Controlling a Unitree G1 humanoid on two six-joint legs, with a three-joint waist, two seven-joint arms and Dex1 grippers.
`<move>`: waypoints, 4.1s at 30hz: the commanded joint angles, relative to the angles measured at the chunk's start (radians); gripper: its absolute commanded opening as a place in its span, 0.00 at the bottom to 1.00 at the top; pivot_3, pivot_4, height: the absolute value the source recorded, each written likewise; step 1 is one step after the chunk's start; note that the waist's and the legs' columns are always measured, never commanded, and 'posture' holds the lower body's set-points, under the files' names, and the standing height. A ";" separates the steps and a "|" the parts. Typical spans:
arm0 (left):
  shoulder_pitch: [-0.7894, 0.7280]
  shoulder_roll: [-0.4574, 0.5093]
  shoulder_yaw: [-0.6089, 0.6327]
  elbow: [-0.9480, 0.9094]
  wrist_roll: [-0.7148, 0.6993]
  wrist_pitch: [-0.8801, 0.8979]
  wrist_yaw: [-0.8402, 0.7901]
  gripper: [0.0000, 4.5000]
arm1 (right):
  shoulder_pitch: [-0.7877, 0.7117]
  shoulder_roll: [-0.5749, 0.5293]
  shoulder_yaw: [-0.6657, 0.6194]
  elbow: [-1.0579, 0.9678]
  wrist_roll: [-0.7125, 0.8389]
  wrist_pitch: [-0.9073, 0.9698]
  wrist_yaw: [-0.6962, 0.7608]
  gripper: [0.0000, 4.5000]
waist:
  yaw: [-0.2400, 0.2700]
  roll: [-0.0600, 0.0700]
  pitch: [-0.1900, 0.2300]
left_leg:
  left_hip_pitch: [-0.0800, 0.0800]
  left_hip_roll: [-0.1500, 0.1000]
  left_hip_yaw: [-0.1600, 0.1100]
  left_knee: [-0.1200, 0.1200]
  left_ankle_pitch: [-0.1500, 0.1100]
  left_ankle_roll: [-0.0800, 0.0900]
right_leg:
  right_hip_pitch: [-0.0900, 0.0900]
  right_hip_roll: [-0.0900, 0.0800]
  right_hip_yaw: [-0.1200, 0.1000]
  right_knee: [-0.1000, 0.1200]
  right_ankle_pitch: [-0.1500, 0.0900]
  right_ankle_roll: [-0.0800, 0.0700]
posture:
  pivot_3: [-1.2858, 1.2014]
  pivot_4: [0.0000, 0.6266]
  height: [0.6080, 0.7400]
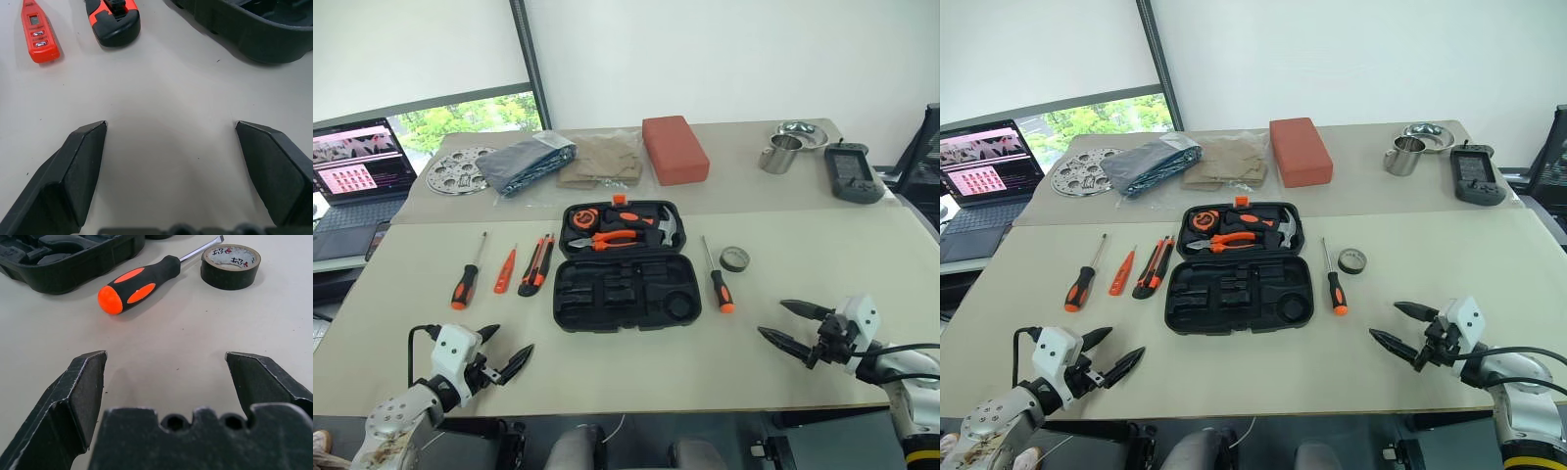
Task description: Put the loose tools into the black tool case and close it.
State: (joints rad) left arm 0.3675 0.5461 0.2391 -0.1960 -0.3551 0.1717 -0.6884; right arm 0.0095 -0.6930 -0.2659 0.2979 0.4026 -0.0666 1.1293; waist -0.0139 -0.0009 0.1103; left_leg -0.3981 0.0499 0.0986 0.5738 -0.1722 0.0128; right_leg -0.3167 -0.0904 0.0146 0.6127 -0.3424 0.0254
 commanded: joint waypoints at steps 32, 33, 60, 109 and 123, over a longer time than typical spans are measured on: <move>-0.453 0.059 0.244 0.021 -0.150 0.374 0.426 1.00 | -0.239 -0.017 0.093 -0.456 0.164 0.349 -0.051 1.00 | 0.002 -0.007 0.005 | 0.000 0.002 -0.002 0.006 0.001 -0.002 | -0.001 0.011 0.001 0.010 0.000 0.000 | 0.52 0.24 1.00; -0.462 0.065 0.247 0.027 -0.150 0.413 0.448 1.00 | -0.248 -0.018 0.098 -0.470 0.168 0.362 -0.053 1.00 | 0.002 -0.008 0.006 | 0.000 0.002 -0.002 0.006 0.002 -0.002 | -0.001 0.012 0.001 0.011 0.000 0.000 | 0.52 0.24 1.00; -0.649 0.091 0.140 0.428 -0.026 0.506 0.347 0.35 | -0.267 -0.028 0.100 -0.611 0.197 0.457 -0.085 1.00 | 0.012 -0.009 0.006 | 0.000 0.002 -0.003 0.004 0.003 -0.005 | -0.003 0.011 0.001 0.013 0.000 -0.001 | 0.52 0.24 1.00; -1.362 -0.018 -0.503 1.180 0.476 -0.493 -0.580 0.22 | -0.059 -0.011 -0.163 -0.649 0.358 0.391 -0.025 1.00 | 0.023 -0.009 0.008 | -0.008 0.002 -0.004 0.011 0.004 -0.005 | -0.011 0.021 0.002 0.017 0.000 -0.003 | 0.52 0.24 1.00; -1.379 -0.028 -0.482 1.153 0.466 -0.497 -0.583 0.86 | -0.068 -0.013 -0.159 -0.638 0.354 0.382 -0.020 1.00 | 0.024 -0.008 0.007 | -0.009 0.003 -0.005 0.016 0.004 -0.005 | -0.010 0.023 0.002 0.019 0.000 -0.003 | 0.52 0.24 1.00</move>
State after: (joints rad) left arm -0.9762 0.5095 -0.2630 0.9894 0.1167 -0.3249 -1.2799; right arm -0.0419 -0.7023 -0.4079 -0.3249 0.7343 0.3410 1.1083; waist 0.0103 -0.0090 0.1177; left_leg -0.4070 0.0532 0.0939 0.5895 -0.1682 0.0077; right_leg -0.3267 -0.0676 0.0171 0.6316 -0.3423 0.0228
